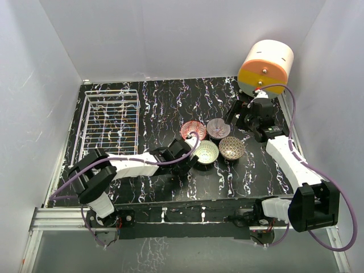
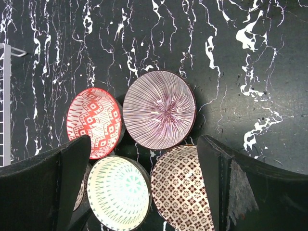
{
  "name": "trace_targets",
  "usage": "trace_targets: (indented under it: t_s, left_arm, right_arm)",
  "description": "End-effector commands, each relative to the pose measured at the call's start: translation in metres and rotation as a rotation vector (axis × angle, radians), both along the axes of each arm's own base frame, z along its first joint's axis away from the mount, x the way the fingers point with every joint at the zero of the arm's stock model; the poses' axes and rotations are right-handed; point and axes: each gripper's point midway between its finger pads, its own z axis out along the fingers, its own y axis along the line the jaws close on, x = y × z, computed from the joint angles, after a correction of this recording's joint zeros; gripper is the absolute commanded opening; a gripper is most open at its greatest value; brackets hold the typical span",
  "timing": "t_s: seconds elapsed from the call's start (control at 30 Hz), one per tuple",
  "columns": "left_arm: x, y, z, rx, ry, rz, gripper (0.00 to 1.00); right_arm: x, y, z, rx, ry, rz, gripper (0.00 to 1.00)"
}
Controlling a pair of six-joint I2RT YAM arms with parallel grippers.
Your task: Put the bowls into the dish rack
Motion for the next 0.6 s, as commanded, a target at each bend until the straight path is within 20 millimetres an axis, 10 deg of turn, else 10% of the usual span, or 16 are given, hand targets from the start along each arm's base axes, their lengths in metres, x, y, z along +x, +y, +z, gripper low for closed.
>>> trace_targets:
  t_s: [0.0, 0.57]
  left_arm:
    - [0.01, -0.007, 0.007, 0.01, -0.047, -0.007, 0.74]
    - [0.012, -0.009, -0.008, 0.052, -0.02, -0.008, 0.29]
  right_arm:
    - [0.005, -0.002, 0.016, 0.015, -0.074, -0.005, 0.96]
    - [0.003, -0.006, 0.016, 0.016, -0.082, -0.01, 0.95]
